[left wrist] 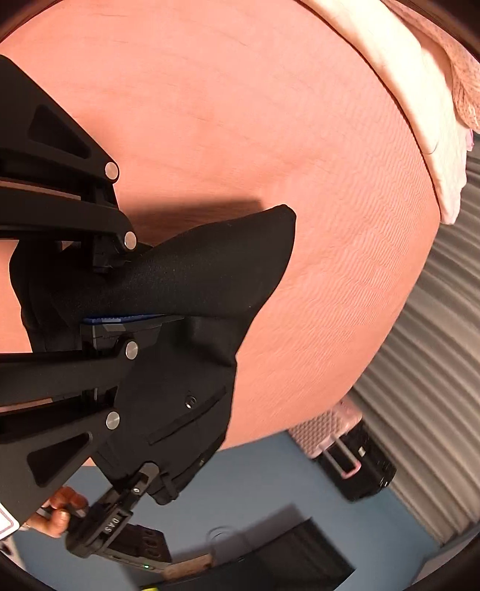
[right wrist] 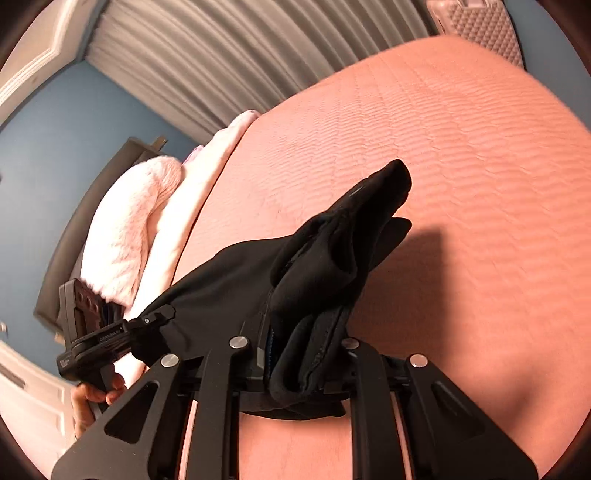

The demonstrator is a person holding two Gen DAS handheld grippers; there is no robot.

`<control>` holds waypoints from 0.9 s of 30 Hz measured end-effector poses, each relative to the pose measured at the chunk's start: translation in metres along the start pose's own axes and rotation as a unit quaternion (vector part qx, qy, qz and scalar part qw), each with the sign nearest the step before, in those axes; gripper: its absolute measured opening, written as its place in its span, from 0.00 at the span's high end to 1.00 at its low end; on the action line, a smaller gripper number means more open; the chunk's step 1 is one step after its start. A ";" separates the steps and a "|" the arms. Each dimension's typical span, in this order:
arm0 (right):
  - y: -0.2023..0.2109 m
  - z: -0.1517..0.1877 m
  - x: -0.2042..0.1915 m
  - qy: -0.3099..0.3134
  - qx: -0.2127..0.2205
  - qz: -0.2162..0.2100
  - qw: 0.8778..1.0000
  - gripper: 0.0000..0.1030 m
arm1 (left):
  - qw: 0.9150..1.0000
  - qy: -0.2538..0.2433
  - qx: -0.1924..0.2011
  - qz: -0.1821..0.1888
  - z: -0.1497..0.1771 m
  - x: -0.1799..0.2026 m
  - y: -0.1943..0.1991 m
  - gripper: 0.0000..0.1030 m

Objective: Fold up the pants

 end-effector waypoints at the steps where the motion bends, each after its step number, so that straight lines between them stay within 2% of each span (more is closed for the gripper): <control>1: 0.016 0.026 -0.003 0.000 -0.001 0.001 1.000 0.85 | 1.000 -0.005 -0.006 -0.002 0.029 -0.003 0.010 0.87; 3: 0.038 0.077 -0.004 -0.008 -0.009 0.012 1.000 0.85 | 1.000 -0.007 -0.019 -0.008 0.085 -0.014 0.021 0.87; 4: 0.048 0.120 -0.002 -0.022 -0.021 0.022 0.999 0.85 | 1.000 -0.004 -0.027 -0.013 0.107 -0.019 0.025 0.87; 5: 0.052 0.144 -0.002 -0.031 -0.030 0.026 0.999 0.85 | 0.999 0.000 -0.038 -0.018 0.133 -0.026 0.027 0.87; 7: 0.054 0.212 0.008 -0.018 -0.063 0.063 0.996 0.84 | 0.998 -0.007 -0.050 -0.041 0.182 -0.040 0.022 0.86; 8: 0.049 0.240 0.017 -0.017 -0.088 0.077 0.993 0.82 | 0.996 -0.017 -0.051 -0.068 0.199 -0.050 0.017 0.80; 9: 0.044 0.265 0.030 -0.041 -0.107 0.078 0.990 0.73 | 0.993 -0.028 -0.053 -0.100 0.216 -0.062 0.009 0.73; 10: 0.051 0.278 0.040 -0.086 -0.082 0.045 0.992 0.72 | 0.992 -0.023 -0.046 -0.117 0.225 -0.079 0.005 0.62; 11: 0.066 0.281 0.047 -0.121 -0.070 0.034 0.990 0.70 | 0.994 -0.010 -0.035 -0.106 0.226 -0.084 0.011 0.61; 12: 0.075 0.281 0.052 -0.137 -0.068 0.044 0.987 0.56 | 0.994 0.003 -0.029 -0.102 0.225 -0.088 0.021 0.60; 13: 0.096 0.277 0.058 -0.146 -0.051 0.066 0.986 0.56 | 0.992 0.015 -0.018 -0.122 0.218 -0.097 0.039 0.61; 15: 0.126 0.263 0.056 -0.103 -0.024 0.116 0.988 0.56 | 0.985 0.000 0.019 -0.172 0.200 -0.106 0.074 0.64; 16: 0.140 0.253 0.047 -0.058 -0.011 0.146 0.988 0.56 | 0.979 -0.025 0.052 -0.197 0.183 -0.102 0.097 0.64; 18: 0.142 0.232 0.020 -0.001 0.007 0.148 0.989 0.56 | 0.975 -0.057 0.065 -0.207 0.169 -0.084 0.115 0.64; 19: 0.131 0.226 0.003 0.014 0.006 0.137 0.990 0.56 | 0.975 -0.074 0.063 -0.201 0.160 -0.065 0.113 0.60; 20: 0.120 0.223 -0.010 0.027 0.004 0.123 0.992 0.56 | 0.975 -0.090 0.057 -0.193 0.154 -0.044 0.103 0.46; 22: 0.081 0.224 -0.030 0.055 -0.020 0.103 0.993 0.58 | 0.974 -0.129 0.040 -0.183 0.158 -0.011 0.070 0.30; 23: 0.064 0.238 -0.030 0.067 -0.040 0.110 0.991 0.58 | 0.968 -0.152 0.028 -0.196 0.167 -0.002 0.051 0.30; 24: 0.050 0.249 -0.023 0.074 -0.059 0.130 0.987 0.58 | 0.957 -0.177 0.015 -0.227 0.179 -0.003 0.030 0.30; 25: 0.038 0.265 -0.006 0.073 -0.083 0.148 0.983 0.60 | 0.939 -0.208 -0.003 -0.275 0.195 -0.015 0.004 0.30; 26: 0.038 0.273 0.004 0.075 -0.080 0.158 0.981 0.74 | 0.932 -0.212 -0.022 -0.292 0.207 -0.028 -0.008 0.30; 27: 0.046 0.271 0.005 0.068 -0.073 0.163 0.982 0.80 | 0.933 -0.207 -0.042 -0.293 0.222 -0.049 -0.011 0.30</control>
Point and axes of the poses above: each gripper's, at about its wrist camera, not at the fingertips, and y roughly against the way its jaws point, x to its right, z to its underside, the point moved 10 cm from there along -y, roughly the way its jaws point, and after that the axes turned 7 degrees about y, right-handed, at the moved point
